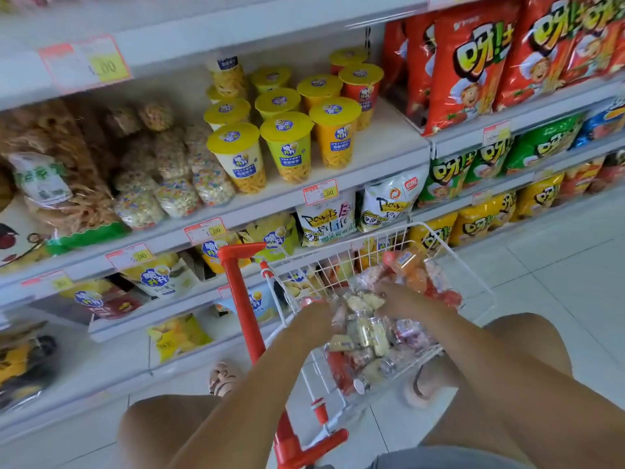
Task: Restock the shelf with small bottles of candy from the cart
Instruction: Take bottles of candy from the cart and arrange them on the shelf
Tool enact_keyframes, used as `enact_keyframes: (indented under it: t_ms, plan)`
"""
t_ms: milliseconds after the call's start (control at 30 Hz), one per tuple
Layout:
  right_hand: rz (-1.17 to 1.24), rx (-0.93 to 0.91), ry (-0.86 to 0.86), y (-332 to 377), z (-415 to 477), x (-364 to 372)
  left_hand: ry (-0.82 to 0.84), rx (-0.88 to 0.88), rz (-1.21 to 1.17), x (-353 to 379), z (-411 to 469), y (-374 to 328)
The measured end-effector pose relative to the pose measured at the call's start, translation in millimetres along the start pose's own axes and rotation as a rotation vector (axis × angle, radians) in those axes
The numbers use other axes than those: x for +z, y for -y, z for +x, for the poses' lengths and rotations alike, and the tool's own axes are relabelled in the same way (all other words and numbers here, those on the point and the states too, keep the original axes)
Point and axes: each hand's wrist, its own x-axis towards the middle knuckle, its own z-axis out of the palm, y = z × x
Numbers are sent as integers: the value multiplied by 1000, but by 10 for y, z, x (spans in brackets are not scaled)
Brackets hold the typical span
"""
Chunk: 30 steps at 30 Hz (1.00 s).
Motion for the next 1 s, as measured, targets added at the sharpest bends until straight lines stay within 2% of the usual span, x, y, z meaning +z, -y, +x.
enact_keyframes:
  t_ms: [100,233,567,800,900,967,1000]
  plan:
    - [63,-15,31,-119,131,326,163,-61,96,190,205,-42]
    - [135,-68,0,-246,298,647,256,-113,234,424,433,-29]
    - [171,-58,-61,-368,551,783,283,-190,350,584,647,-54]
    - [517,26,53,-420,391,594,160,-227,74,315,621,-5]
    - [994,57,68,-321,278,371,11,-162,-87,-43,496,7]
    - [1301,19,61,-165,156,116,-95,-129,-350,-310,367,93]
    - [1355,-24,39,-80,93,-31,-107,-104,-490,-463,250,121]
